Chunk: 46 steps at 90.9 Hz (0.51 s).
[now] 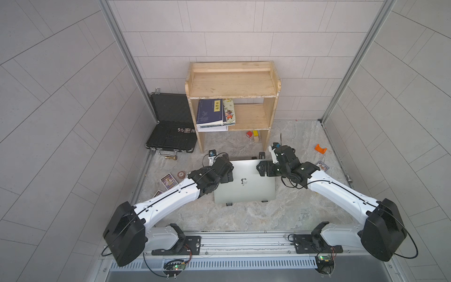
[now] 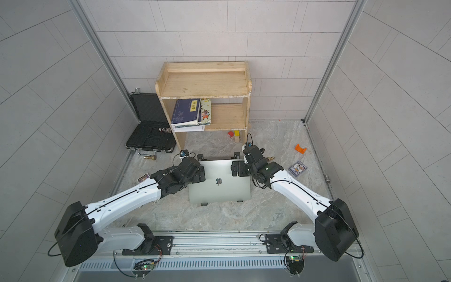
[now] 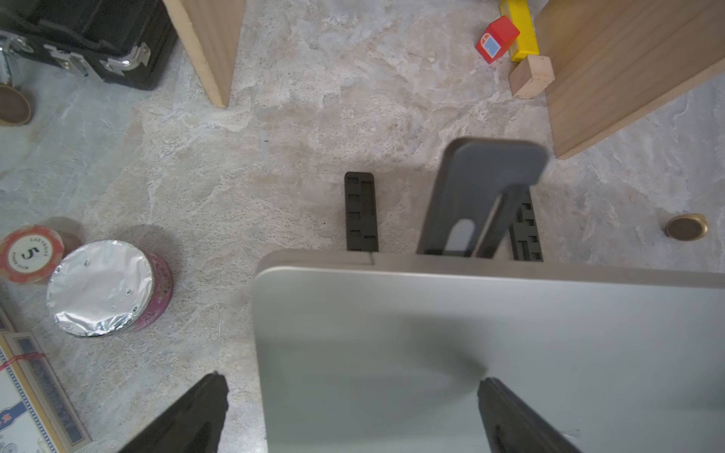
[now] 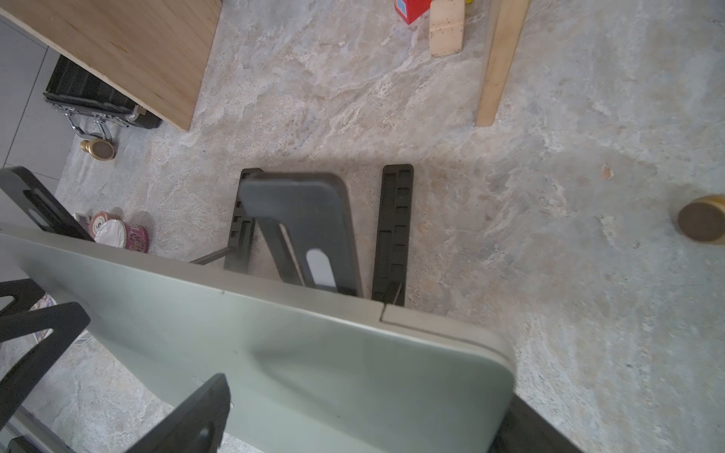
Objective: Close the laptop lid and set it aside
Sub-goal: Close the lid of the laptop.
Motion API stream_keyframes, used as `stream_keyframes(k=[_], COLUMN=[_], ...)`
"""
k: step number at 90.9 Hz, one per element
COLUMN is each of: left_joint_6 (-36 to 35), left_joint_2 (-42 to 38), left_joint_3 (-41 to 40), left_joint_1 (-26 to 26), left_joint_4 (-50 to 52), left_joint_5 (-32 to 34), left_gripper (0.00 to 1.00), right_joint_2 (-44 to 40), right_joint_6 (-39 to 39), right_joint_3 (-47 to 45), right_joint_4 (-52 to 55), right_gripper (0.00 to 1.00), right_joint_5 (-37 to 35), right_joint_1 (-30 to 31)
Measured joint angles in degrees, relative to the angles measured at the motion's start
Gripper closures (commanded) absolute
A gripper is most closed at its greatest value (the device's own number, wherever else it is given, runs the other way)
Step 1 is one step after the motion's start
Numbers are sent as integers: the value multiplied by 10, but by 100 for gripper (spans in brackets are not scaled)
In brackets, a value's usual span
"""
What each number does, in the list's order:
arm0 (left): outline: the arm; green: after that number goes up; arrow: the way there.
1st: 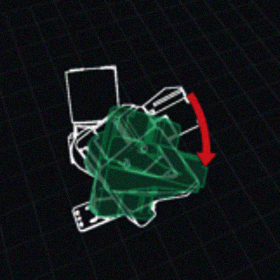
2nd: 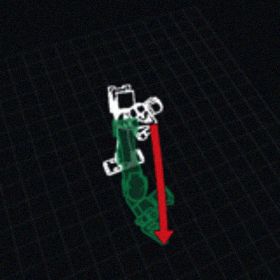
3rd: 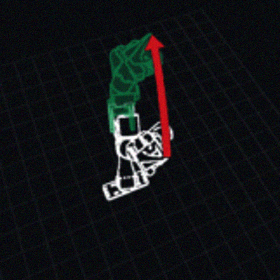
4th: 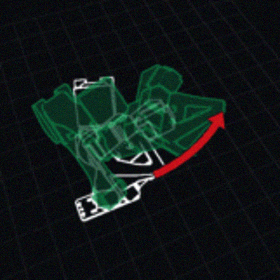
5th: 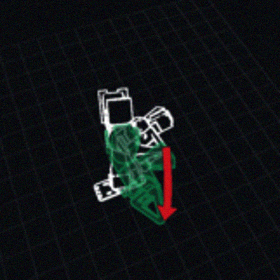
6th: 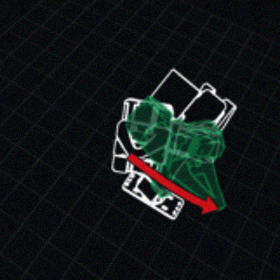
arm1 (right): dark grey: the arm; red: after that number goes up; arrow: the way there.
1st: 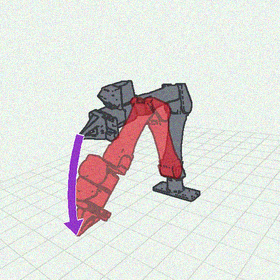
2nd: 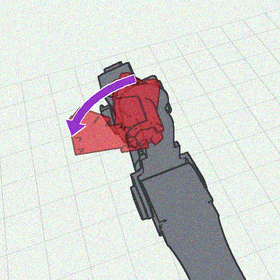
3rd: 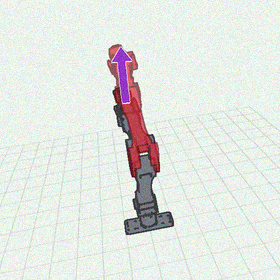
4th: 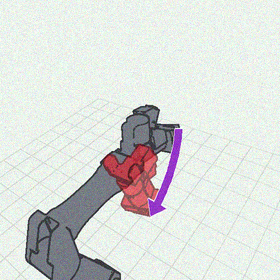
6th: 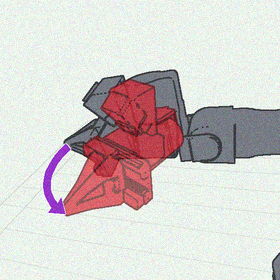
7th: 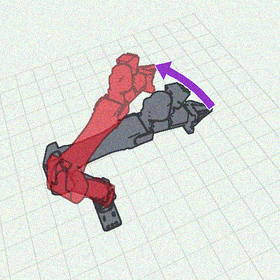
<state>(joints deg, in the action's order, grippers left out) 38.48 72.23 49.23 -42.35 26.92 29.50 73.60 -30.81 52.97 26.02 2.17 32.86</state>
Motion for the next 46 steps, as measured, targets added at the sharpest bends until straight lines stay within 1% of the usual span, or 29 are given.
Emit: stream_keyframes(k=[12,26,46], left_joint_6=[0,7,27], left_joint_2=[-12,-30,-77], left_joint_3=[-20,-64,-141], left_joint_1=[3,3,3], left_joint_4=[-12,-31,-51], left_joint_5=[-8,-21,-45], left_gripper=[0,0,0], right_joint_2=[0,-6,-64], right_joint_6=[2,2,0], right_joint_3=[-10,-55,-127], right_joint_4=[-10,-25,-26], right_gripper=[0,0,0], right_joint_5=[4,7,8], right_joint_1=[-3,-3,-6])
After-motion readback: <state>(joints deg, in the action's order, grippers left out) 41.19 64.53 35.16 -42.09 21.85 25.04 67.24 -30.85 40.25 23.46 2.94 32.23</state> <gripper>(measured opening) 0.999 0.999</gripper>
